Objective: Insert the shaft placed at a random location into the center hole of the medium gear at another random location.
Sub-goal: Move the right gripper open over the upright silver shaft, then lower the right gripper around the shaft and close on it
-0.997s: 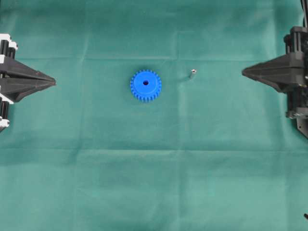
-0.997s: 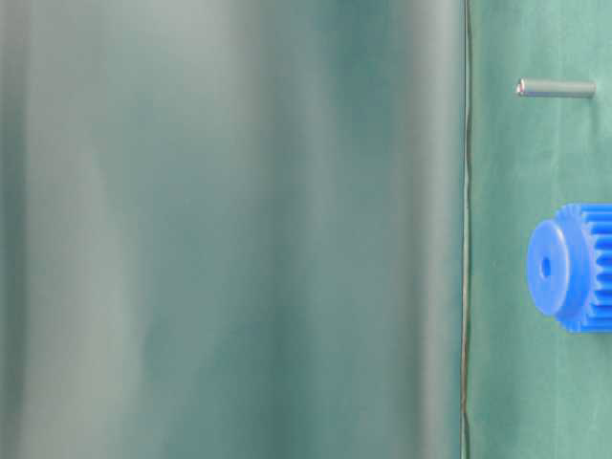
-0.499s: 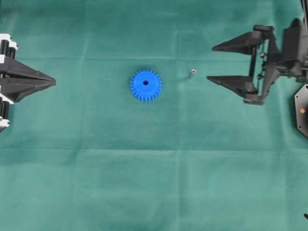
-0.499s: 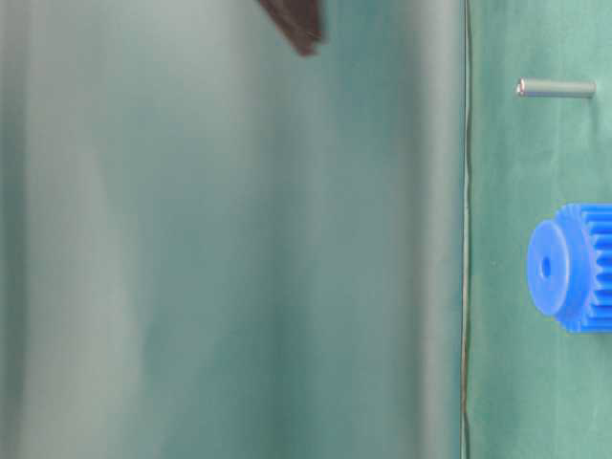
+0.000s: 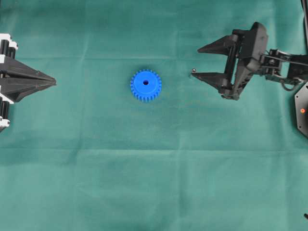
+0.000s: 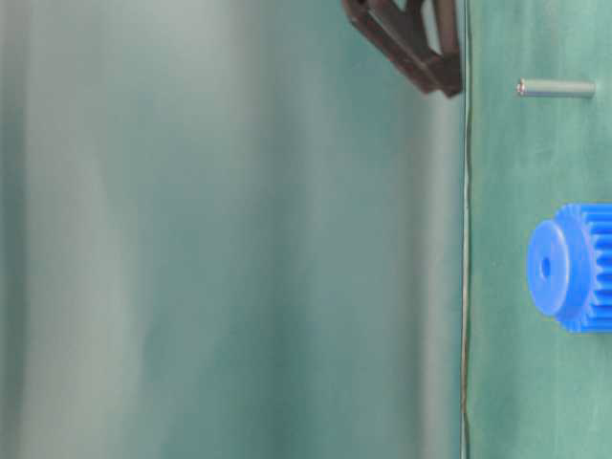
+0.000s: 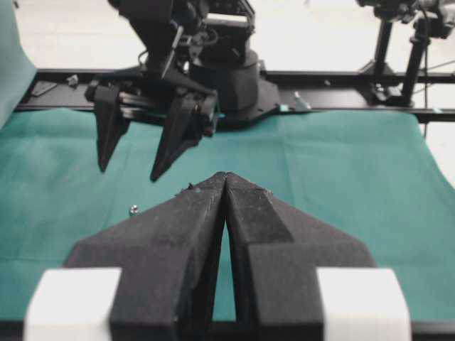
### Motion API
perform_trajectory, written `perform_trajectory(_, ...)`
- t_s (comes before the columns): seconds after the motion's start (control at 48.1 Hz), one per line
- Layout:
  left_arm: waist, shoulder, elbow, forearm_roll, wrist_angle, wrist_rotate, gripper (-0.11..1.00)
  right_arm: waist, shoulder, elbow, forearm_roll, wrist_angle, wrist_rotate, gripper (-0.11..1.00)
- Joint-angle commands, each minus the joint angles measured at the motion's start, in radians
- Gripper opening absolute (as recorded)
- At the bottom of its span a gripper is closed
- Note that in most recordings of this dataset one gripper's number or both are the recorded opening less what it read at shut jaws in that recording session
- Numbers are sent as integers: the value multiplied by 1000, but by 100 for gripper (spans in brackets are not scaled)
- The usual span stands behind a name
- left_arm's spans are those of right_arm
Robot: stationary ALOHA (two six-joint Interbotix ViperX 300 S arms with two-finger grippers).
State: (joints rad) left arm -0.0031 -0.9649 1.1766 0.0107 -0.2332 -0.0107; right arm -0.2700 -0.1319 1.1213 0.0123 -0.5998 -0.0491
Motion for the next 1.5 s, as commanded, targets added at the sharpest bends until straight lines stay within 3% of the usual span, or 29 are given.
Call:
perform_trajectory(0.0, -2, 5, -25, 2, -5, -2, 0, -5, 26, -17, 11, -37, -17, 85)
perform_trajectory(0.395, -2, 8, -23, 3, -5, -2, 0, -5, 169, -20, 40, -124, -11, 84)
perform_trajectory(0.706, -2, 9, -21, 3, -5, -2, 0, -5, 181, -20, 44, -130, -9, 81)
perform_trajectory(0.872, -2, 9, -23, 3, -3, -2, 0, -6, 181, -20, 44, -130, -9, 65)
perform_trajectory(1.018, -2, 9, -23, 3, 3, -2, 0, -5, 181, -20, 31, -126, -14, 25)
perform_trajectory(1.08, -2, 8, -23, 2, 3, -2, 0, -3, 181, -18, 25, -121, -14, 14)
perform_trajectory(1.475, -2, 8, -23, 3, 2, -2, 0, -3, 175, -23, 25, -115, -11, 14)
